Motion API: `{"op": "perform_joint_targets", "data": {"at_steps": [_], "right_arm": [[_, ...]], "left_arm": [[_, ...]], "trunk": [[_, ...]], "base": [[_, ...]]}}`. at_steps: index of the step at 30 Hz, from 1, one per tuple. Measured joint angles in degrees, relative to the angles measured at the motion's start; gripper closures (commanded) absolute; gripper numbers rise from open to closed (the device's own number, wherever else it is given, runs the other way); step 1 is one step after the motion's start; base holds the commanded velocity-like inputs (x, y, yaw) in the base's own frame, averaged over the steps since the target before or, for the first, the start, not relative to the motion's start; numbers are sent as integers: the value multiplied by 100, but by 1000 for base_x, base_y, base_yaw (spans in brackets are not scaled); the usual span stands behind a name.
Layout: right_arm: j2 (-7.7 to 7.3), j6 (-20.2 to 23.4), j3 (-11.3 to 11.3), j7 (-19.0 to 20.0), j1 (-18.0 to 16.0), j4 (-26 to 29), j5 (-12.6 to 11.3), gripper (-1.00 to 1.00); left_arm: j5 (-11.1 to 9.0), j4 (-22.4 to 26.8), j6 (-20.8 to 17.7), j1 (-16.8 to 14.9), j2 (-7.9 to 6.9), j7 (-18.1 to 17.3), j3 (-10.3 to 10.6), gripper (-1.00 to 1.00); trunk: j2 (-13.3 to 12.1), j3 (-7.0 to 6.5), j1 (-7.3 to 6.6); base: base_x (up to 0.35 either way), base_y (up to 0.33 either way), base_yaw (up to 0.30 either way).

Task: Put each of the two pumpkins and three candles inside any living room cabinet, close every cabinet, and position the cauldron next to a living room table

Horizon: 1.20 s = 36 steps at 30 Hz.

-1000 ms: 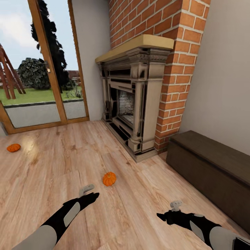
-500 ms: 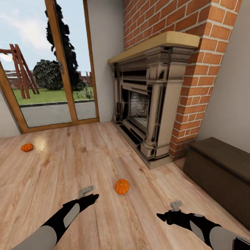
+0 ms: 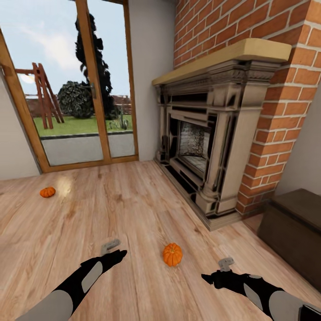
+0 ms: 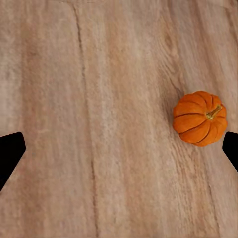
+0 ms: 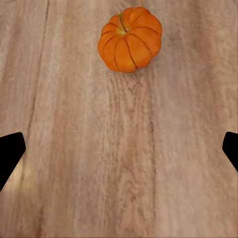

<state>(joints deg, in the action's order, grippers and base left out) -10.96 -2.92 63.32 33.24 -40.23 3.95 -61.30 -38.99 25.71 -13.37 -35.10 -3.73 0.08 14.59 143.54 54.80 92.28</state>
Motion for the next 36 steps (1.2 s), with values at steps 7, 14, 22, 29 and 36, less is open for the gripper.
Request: {"op": "perform_joint_targets", "data": {"at_steps": [7,14,22,29,36], "right_arm": [[-3,10,0,0,-3,-1,1,-100],[-34,-4,56,58,-72,64,-33,-100],[86,-7,155,-19,-212,178,-23,-100],[219,-8,142,-217,-211,174,-30,-100],[221,-5,125,-443,-211,174,-28,-100]], "left_arm": [[-2,-4,1,-3,16,0,1,-100],[-28,-115,-48,16,2,-61,42,-100],[-27,-87,-51,24,7,-80,48,-100],[-22,-144,-60,28,-9,-88,29,-100],[-16,-140,-61,27,-18,-96,21,-100]], "trunk": [[0,-50,0],[0,-57,3],[0,-58,3],[0,-61,0],[0,-61,-1]], "base": [[241,25,112],[133,-29,16],[0,0,31],[92,0,247],[313,0,280]]}}
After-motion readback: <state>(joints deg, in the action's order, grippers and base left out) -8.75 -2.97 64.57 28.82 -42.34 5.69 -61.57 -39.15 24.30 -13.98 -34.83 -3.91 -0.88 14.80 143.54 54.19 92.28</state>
